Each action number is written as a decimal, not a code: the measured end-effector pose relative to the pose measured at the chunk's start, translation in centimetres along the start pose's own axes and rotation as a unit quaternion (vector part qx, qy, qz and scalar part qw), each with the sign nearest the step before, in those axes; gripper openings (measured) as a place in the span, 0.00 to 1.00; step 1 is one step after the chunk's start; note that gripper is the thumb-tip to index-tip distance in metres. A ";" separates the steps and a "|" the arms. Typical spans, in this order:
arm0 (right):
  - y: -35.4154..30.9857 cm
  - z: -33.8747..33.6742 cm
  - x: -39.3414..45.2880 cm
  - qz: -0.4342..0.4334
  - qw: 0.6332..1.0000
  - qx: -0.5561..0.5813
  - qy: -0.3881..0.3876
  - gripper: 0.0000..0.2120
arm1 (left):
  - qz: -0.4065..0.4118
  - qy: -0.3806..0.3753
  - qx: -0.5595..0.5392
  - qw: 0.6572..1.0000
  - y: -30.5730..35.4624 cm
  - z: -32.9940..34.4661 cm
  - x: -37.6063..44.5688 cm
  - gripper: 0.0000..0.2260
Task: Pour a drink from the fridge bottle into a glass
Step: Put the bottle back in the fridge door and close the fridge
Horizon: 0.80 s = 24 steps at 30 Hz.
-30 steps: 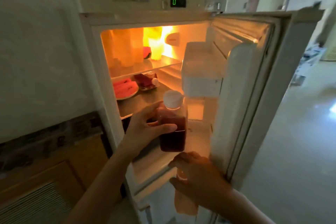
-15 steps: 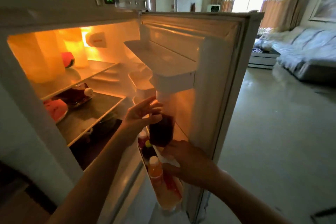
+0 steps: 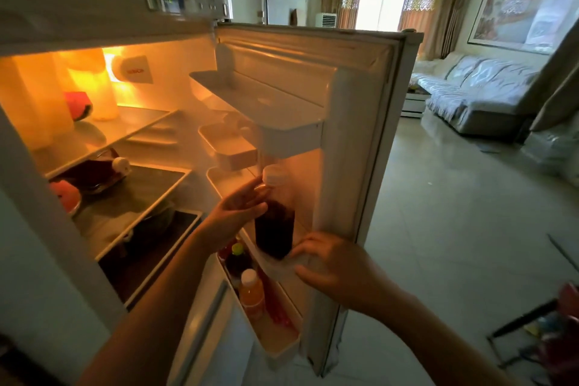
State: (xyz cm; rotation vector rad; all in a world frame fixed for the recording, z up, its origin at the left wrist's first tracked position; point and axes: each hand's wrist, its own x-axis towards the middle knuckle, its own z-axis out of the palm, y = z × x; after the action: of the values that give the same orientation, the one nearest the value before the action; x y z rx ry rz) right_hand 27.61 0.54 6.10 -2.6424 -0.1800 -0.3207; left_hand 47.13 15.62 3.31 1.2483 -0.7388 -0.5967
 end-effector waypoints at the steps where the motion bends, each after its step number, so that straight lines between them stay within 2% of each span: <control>1: 0.0 -0.3 -0.3 0.008 1.000 0.014 0.003 0.12 | 0.001 -0.001 0.009 1.000 0.0 -0.2 -0.1 0.34; 5: 0.4 -1.8 -1.2 0.051 0.998 0.043 0.015 0.09 | 0.051 0.021 0.135 0.989 0.6 -0.1 -0.8 0.30; 8: 1.3 -3.0 -1.9 0.054 0.997 0.019 0.055 0.10 | 0.091 0.099 0.267 0.954 0.0 0.3 -1.7 0.32; 10: 2.2 -3.8 -2.4 0.030 0.986 0.001 0.166 0.12 | 0.115 0.158 0.328 0.924 -0.6 1.0 -2.6 0.31; 12: 3.0 -4.7 -2.8 0.006 0.954 -0.003 0.300 0.12 | 0.133 0.188 0.337 0.913 -0.8 2.3 -3.5 0.31; 14: 3.3 -5.4 -3.0 0.017 0.931 0.043 0.363 0.22 | 0.142 0.198 0.362 0.900 -0.7 3.9 -4.3 0.32; 16: 3.2 -5.4 -2.8 0.038 0.938 0.099 0.331 0.36 | 0.161 0.198 0.462 0.849 -0.6 5.6 -4.9 0.35; 18: 2.7 -4.9 -2.7 0.035 0.950 0.112 0.289 0.43 | 0.198 0.161 0.547 0.797 -0.5 7.6 -5.6 0.40; 19: 2.7 -4.5 -2.7 0.030 0.951 0.114 0.287 0.44 | 0.213 0.135 0.567 0.784 -0.4 8.6 -6.0 0.41; 22: 2.4 -3.6 -2.6 0.022 0.945 0.112 0.306 0.46 | 0.250 0.090 0.550 0.792 0.4 11.1 -6.9 0.40; 24: 2.1 -3.0 -2.7 0.008 0.946 0.107 0.307 0.46 | 0.297 0.111 0.517 0.795 1.8 12.5 -7.2 0.37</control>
State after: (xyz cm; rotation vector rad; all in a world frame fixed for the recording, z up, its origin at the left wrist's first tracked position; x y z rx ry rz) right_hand 24.79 -2.87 7.10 -2.2061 0.0128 -1.0313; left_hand 32.92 13.76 5.72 1.8911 -1.2508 0.5858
